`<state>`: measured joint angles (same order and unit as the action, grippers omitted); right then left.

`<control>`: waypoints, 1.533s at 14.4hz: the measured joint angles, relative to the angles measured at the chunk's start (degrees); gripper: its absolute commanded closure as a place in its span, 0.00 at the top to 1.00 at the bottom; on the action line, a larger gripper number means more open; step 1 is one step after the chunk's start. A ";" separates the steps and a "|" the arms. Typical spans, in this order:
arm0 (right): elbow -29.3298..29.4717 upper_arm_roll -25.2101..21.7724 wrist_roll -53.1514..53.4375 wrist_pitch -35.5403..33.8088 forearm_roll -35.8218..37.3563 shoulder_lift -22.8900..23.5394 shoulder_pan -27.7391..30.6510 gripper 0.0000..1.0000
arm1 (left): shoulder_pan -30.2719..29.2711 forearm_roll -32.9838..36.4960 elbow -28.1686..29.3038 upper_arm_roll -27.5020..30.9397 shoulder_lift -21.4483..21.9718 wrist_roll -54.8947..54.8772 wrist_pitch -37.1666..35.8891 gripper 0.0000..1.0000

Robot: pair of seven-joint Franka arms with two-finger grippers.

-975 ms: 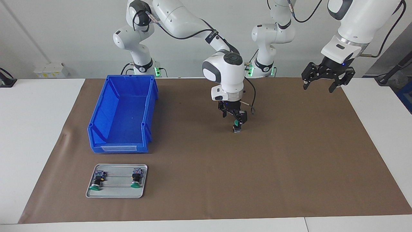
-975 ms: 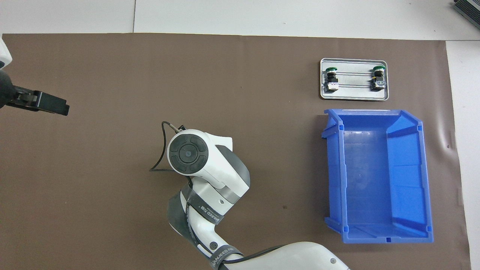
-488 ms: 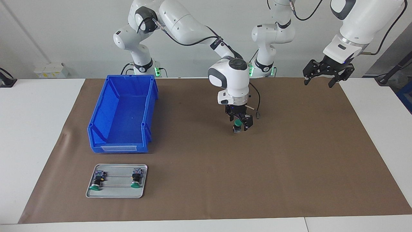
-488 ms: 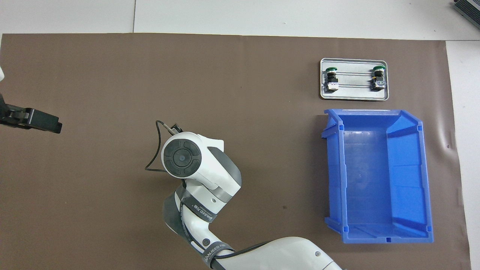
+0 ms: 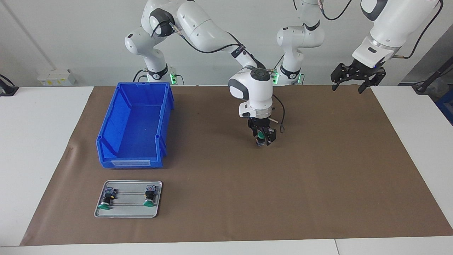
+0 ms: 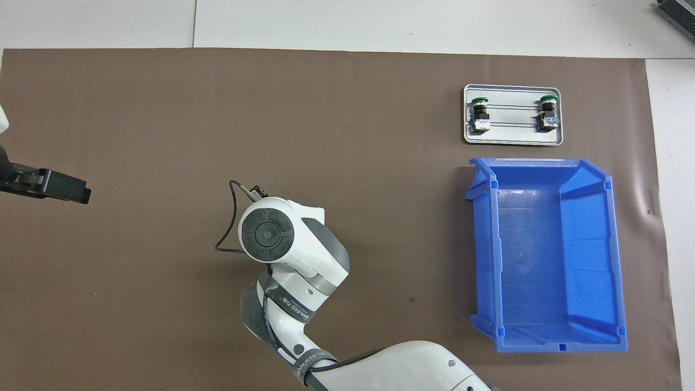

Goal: Place and press button with both arms
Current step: 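Grasp the green button with the right gripper, then carry the button with the right gripper to the blue bin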

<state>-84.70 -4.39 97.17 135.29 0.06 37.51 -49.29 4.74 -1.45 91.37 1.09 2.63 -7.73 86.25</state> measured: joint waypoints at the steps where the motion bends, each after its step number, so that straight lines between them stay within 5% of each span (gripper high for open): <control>1: -0.19 0.02 0.00 0.07 0.00 0.00 -0.18 0.00 | 0.00 0.00 0.00 0.00 0.00 0.00 0.12 1.00; 9: 0.73 -0.96 -2.93 -2.80 0.03 -0.93 -0.43 0.00 | -0.07 0.01 0.23 0.37 0.00 0.00 4.25 1.00; 12: 0.90 -1.73 -12.72 -10.10 0.06 -6.19 1.67 0.00 | -0.11 0.01 0.35 0.39 0.00 -0.01 4.98 1.00; 17: -0.56 -2.10 -38.63 -25.65 0.10 -19.44 13.43 0.00 | -0.12 0.01 0.43 0.39 0.00 -0.01 4.98 1.00; 22: -5.19 -2.23 -72.06 -36.00 0.10 -29.91 31.38 0.00 | -0.12 0.01 0.45 0.39 0.00 -0.01 4.98 1.00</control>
<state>-89.89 -6.62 25.12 99.28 0.15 7.60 -17.92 4.62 -1.44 91.82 1.48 2.63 -7.74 91.23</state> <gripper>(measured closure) 0.656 0.000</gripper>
